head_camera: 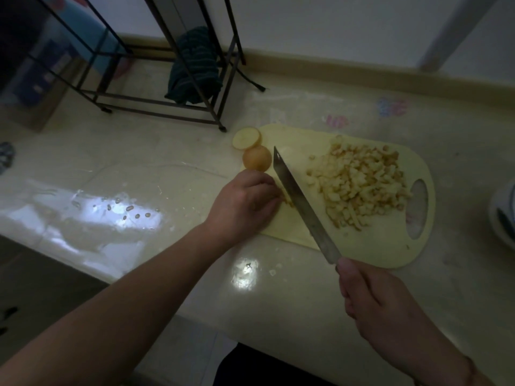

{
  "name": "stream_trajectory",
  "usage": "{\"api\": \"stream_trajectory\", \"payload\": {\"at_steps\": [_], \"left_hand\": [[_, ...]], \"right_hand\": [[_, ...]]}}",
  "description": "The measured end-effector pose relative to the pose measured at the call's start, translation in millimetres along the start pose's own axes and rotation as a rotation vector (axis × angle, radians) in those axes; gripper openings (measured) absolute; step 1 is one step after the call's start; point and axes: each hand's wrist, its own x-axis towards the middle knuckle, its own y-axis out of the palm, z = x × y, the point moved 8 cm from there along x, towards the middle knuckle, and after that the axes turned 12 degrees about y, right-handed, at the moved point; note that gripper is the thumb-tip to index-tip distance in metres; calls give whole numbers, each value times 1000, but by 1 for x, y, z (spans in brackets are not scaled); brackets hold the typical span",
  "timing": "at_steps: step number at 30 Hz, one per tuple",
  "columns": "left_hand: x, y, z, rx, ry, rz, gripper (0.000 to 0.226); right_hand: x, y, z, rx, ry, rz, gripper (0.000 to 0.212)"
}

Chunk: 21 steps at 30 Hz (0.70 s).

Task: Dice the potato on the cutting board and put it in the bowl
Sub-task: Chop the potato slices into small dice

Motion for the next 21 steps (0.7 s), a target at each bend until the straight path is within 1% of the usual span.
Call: {"api": "stream_trajectory", "payload": {"at_steps": [4, 11, 16, 21], "left_hand": [[2, 1, -4, 40, 14, 15, 13], [7, 6, -7, 60, 63, 77, 18], [7, 10, -5, 30, 53, 110, 21], [3, 10, -4, 14, 38, 103, 21]], "right_hand": [[0, 2, 1, -25, -4, 3, 66], [0, 0, 4, -55, -5, -32, 64], [-1, 0, 6, -88, -11, -75, 62], [-2, 4, 5, -111, -25, -103, 63]]}}
